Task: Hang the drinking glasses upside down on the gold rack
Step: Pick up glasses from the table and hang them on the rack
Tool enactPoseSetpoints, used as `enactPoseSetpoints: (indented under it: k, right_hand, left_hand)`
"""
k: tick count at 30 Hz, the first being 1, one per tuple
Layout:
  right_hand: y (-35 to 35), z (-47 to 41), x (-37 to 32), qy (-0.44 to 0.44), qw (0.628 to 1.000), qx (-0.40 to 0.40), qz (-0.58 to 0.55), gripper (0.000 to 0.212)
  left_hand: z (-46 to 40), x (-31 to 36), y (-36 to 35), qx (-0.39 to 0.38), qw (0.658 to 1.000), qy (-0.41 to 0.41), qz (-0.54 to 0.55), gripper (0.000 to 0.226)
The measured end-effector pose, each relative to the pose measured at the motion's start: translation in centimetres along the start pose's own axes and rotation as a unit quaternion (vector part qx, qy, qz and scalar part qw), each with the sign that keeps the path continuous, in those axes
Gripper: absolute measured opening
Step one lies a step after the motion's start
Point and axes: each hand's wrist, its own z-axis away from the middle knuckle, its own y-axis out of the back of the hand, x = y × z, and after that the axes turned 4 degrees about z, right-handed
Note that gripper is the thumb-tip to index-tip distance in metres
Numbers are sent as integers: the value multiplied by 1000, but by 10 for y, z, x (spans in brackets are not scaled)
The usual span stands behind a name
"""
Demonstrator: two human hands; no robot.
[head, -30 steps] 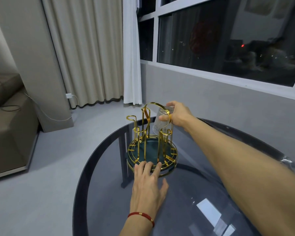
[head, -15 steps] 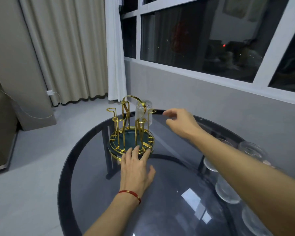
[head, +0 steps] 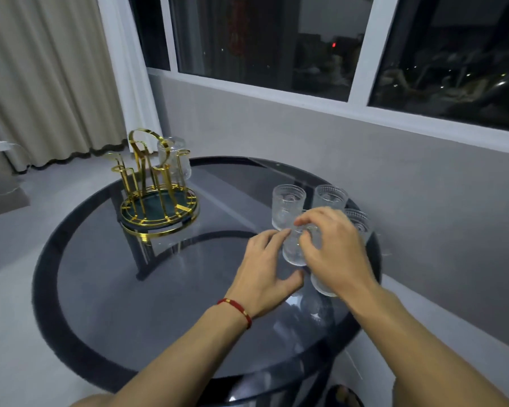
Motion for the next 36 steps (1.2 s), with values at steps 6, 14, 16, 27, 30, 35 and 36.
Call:
enactPoseSetpoints:
  k: [6, 14, 16, 27, 30, 35, 36]
  right_hand:
    - [32, 15, 50, -203, 978, 41, -4, 13]
    - [32, 31, 64, -268, 952, -93, -110, 30]
    - [35, 33, 67, -284, 941, -100, -155, 37]
    - [-5, 28, 16, -213, 906, -188, -314, 23]
    - [-39, 13, -14, -270, 854, -260, -361, 32]
    - [-95, -26, -53, -349, 674, -293, -581, 52]
    - [-104, -34, -56, -353, 660, -282, -600, 53]
  left_hand:
    - [10, 41, -41, 42, 999, -10, 23, 70]
    - [1, 49, -68, 35, 999, 36, 22, 91]
    - [1, 47, -68, 36, 998, 45, -1, 96]
    - [-6, 15, 34, 114, 979, 165, 45, 103]
    - [-11, -6, 64, 171, 949, 229, 135, 88]
    - [-14, -46, 87, 203, 908, 269, 247, 75]
    - [-15, -56, 93, 191, 911, 263, 254, 77]
